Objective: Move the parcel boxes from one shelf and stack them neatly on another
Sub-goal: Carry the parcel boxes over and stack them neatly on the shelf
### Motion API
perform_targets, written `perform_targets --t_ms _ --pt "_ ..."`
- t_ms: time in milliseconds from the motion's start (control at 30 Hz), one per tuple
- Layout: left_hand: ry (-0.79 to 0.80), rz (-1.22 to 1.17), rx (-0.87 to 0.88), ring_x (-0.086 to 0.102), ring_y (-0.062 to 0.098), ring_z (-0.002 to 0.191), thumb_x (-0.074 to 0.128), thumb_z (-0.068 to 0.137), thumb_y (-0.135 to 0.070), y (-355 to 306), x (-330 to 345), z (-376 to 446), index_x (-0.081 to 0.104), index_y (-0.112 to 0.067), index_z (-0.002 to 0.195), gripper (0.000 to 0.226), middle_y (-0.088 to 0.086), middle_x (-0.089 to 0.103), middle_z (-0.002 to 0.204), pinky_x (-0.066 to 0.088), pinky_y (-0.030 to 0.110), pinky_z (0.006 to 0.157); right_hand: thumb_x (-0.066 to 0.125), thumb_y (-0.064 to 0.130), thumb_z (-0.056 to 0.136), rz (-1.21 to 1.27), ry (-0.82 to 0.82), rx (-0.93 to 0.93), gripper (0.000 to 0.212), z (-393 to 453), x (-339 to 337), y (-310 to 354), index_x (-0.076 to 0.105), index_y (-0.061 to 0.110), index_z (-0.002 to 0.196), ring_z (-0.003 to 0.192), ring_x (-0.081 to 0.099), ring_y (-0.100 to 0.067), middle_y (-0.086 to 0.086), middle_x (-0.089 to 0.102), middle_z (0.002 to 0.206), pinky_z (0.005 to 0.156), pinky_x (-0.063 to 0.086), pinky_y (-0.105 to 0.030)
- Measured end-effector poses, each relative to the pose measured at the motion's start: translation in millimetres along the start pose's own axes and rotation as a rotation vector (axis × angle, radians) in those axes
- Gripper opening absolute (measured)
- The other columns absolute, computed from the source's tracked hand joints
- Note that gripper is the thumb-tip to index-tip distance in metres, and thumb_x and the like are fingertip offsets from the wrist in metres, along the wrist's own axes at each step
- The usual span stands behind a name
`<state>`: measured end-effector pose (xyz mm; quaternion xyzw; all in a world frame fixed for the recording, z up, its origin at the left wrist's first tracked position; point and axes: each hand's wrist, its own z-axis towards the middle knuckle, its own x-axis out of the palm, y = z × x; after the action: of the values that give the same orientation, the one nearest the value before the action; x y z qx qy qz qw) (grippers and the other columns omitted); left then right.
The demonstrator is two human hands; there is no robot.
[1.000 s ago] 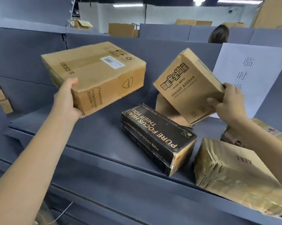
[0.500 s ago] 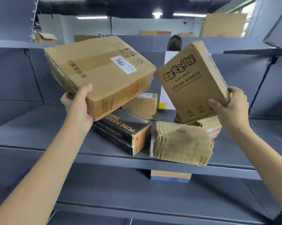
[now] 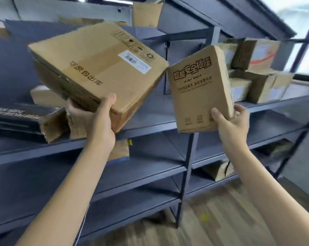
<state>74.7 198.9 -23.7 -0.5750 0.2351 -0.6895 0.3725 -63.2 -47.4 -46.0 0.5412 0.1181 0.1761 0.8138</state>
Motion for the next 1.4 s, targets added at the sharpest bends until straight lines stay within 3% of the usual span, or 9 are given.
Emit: perform_targets --t_ms 100,233,333,433,667,933,1067,1267,1400 --pt "0.075 0.079 -0.001 0.054 0.017 0.122 0.093 0.039 -0.046 38 29 -59 0.026 -0.026 0.143 0.125 0.002 0.044 0.141 0.050 0.042 0.095 0.073 0.030 0.079 -0.013 -0.107 0.053 0.048 -14 -63 -20 0.040 0.021 0.113 0.109 0.053 -0.019 -0.004 0.050 0.120 0.085 0.044 -0.027" --pt "0.185 0.160 0.138 0.044 -0.006 0.116 0.079 0.054 -0.032 77 64 -134 0.013 -0.029 0.142 0.110 -0.014 0.031 0.128 0.047 0.013 0.088 0.076 0.034 0.071 -0.021 -0.262 0.125 0.057 -24 -133 -42 0.042 0.021 0.115 0.110 0.055 -0.022 -0.007 0.053 0.121 0.086 0.044 -0.028" --pt "0.285 0.175 0.171 0.038 0.000 0.124 0.080 0.055 -0.036 98 85 -178 0.009 -0.027 0.145 0.116 -0.017 0.026 0.130 0.047 0.017 0.092 0.074 0.025 0.078 -0.084 -0.350 0.172 0.059 -30 -177 -53 0.042 0.016 0.126 0.115 0.050 -0.022 -0.006 0.050 0.126 0.092 0.041 -0.030" --pt "0.407 0.208 0.221 0.028 -0.025 0.114 0.079 0.060 -0.032 122 107 -207 0.008 -0.023 0.146 0.112 -0.024 0.020 0.124 0.037 0.001 0.087 0.075 0.026 0.077 -0.178 -0.442 0.177 0.063 -31 -219 -63 0.041 0.016 0.130 0.119 0.046 -0.024 -0.006 0.047 0.128 0.103 0.039 -0.041" --pt "0.524 0.285 0.141 0.029 -0.032 0.106 0.082 0.062 -0.030 181 159 -230 0.010 -0.024 0.147 0.111 -0.029 0.020 0.120 0.033 -0.006 0.079 0.075 0.021 0.077 -0.342 -0.560 0.166 0.062 -3 -285 -84 0.043 0.014 0.130 0.122 0.041 -0.028 -0.008 0.044 0.127 0.104 0.036 -0.043" --pt "0.555 0.310 0.131 0.024 -0.026 0.113 0.079 0.060 -0.034 253 219 -207 0.014 -0.020 0.146 0.109 -0.025 0.020 0.123 0.031 -0.006 0.084 0.075 0.021 0.077 -0.405 -0.513 0.238 0.062 89 -296 -136 0.043 0.016 0.129 0.123 0.039 -0.026 0.000 0.042 0.121 0.104 0.036 -0.042" --pt "0.570 0.331 0.118 0.026 -0.032 0.106 0.082 0.064 -0.016 282 249 -189 0.013 -0.018 0.146 0.107 -0.025 0.019 0.122 0.036 -0.005 0.078 0.077 0.023 0.075 -0.394 -0.507 0.263 0.063 139 -295 -160 0.043 0.018 0.128 0.122 0.042 -0.027 0.003 0.041 0.119 0.103 0.037 -0.047" --pt "0.530 0.374 0.049 0.028 -0.011 0.126 0.077 0.055 -0.036 324 278 -174 0.014 -0.035 0.143 0.108 -0.029 0.020 0.132 0.039 0.019 0.099 0.079 0.025 0.073 -0.312 -0.516 0.324 0.061 179 -302 -210 0.045 0.027 0.123 0.119 0.047 -0.024 0.000 0.049 0.125 0.100 0.042 -0.047" --pt "0.461 0.418 -0.004 0.038 -0.011 0.119 0.084 0.061 -0.004 340 295 -171 0.016 -0.037 0.141 0.110 -0.004 0.026 0.143 0.044 0.024 0.094 0.078 0.020 0.075 -0.258 -0.511 0.280 0.060 219 -310 -218 0.046 0.024 0.125 0.117 0.050 -0.021 -0.002 0.050 0.128 0.095 0.042 -0.038"
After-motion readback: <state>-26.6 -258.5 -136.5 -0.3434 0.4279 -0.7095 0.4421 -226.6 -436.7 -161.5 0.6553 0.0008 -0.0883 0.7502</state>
